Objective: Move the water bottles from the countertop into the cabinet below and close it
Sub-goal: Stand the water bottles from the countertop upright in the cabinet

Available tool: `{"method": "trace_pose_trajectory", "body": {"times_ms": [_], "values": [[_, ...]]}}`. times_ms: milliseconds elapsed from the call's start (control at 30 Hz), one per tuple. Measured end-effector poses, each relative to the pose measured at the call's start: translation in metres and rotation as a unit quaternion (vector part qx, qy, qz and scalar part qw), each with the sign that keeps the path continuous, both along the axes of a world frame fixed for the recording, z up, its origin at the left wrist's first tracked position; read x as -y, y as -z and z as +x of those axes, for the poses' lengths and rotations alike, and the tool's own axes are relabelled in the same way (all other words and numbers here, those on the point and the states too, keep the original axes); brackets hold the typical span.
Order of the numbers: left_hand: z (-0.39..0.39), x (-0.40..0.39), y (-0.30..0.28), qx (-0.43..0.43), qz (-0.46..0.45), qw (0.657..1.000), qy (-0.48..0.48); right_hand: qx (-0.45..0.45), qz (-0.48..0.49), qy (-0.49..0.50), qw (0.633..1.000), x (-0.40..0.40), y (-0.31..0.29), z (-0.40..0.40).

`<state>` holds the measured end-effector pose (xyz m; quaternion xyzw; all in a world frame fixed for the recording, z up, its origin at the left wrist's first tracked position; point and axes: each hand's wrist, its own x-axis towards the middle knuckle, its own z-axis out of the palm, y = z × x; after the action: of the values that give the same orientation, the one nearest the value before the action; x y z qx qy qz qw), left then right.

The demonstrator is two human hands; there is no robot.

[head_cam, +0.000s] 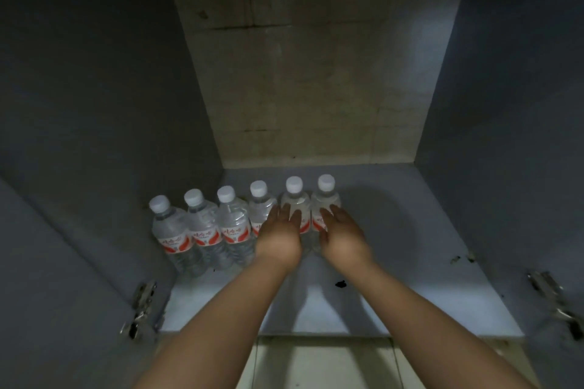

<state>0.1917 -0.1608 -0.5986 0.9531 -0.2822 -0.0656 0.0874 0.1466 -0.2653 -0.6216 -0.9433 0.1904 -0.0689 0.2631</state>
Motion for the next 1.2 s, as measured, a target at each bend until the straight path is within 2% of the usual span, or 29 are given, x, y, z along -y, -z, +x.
{"method": "trace_pose_trajectory", "body": {"times_ms": [67, 100, 300, 467, 700, 967, 1200], "values": [[-0.01, -0.011, -0.001, 0.037, 0.021, 0.999, -0.014, 0.059, -0.021, 0.006, 0.998, -0.01, -0.004, -0.01], [-0.016, -0.017, -0.003, 0.04, 0.023, 0.999, -0.025, 0.059, -0.034, 0.007, 0.998, -0.016, -0.009, -0.015], [-0.059, -0.075, -0.065, -0.011, 0.043, 0.996, -0.082, -0.064, -0.094, -0.047, 0.992, -0.072, -0.074, -0.056], [-0.095, -0.133, -0.165, -0.033, 0.059, 0.989, -0.129, -0.106, -0.088, -0.077, 0.987, -0.129, -0.173, -0.084], [-0.161, -0.206, -0.343, -0.079, 0.049, 0.972, -0.215, -0.142, -0.071, -0.152, 0.976, -0.198, -0.351, -0.123], [-0.173, -0.265, -0.541, 0.017, 0.024, 0.959, -0.281, -0.049, -0.086, -0.186, 0.978, -0.238, -0.548, -0.122], [-0.182, -0.302, -0.629, 0.085, -0.017, 0.952, -0.293, 0.036, -0.097, -0.173, 0.98, -0.259, -0.643, -0.124]]}}
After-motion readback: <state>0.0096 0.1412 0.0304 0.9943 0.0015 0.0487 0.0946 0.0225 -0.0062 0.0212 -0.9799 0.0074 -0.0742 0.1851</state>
